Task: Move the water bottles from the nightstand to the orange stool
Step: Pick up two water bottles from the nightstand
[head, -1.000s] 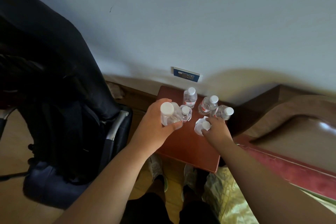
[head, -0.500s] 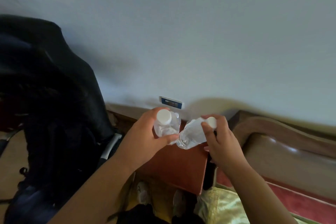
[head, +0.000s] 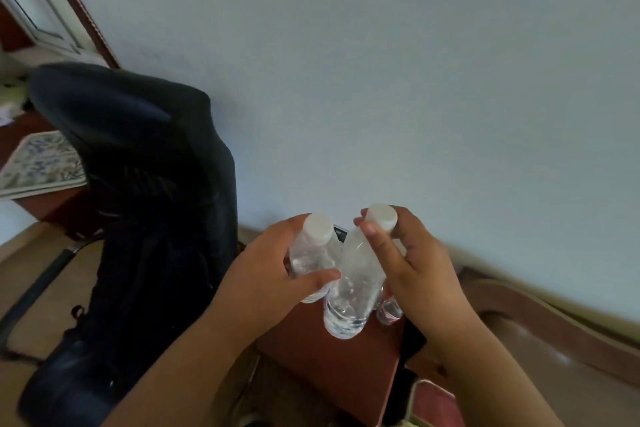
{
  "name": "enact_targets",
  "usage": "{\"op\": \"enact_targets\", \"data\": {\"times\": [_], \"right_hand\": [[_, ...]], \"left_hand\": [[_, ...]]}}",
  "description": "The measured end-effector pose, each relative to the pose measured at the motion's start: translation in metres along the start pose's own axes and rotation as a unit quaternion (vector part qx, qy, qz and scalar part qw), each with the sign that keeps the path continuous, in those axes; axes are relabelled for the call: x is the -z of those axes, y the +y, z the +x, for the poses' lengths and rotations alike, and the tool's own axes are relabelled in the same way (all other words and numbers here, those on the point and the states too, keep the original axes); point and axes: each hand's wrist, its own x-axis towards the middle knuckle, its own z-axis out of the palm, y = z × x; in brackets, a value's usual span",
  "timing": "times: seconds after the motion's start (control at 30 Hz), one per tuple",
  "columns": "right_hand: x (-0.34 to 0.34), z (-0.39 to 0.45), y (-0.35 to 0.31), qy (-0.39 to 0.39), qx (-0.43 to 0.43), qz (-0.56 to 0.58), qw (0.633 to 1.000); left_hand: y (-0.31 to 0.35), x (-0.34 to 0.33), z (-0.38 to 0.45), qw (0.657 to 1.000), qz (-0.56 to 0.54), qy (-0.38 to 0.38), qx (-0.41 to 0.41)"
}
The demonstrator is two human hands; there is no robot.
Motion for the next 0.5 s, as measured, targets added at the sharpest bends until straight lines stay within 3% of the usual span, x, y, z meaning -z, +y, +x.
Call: {"op": "enact_targets", "data": {"times": [0.17, 0.37, 0.5], "right_hand": [[-0.007, -0.002, -0.022, -0.059, 0.001, 0.031, 0.998], [-0.01, 0.005, -0.027, -0.105, 0.015, -0.06, 0.993], [-0.024, 0.008, -0.031, -0.071, 0.033, -0.066, 0.995]], "left_hand": [[0.006, 0.02, -0.009, 0.999, 0.004, 0.034, 0.01], [0.003, 0.032, -0.007, 0.998, 0.002, 0.057, 0.013], [-0.005, 0.042, -0.008, 0.997, -0.015, 0.075, 0.021]]}}
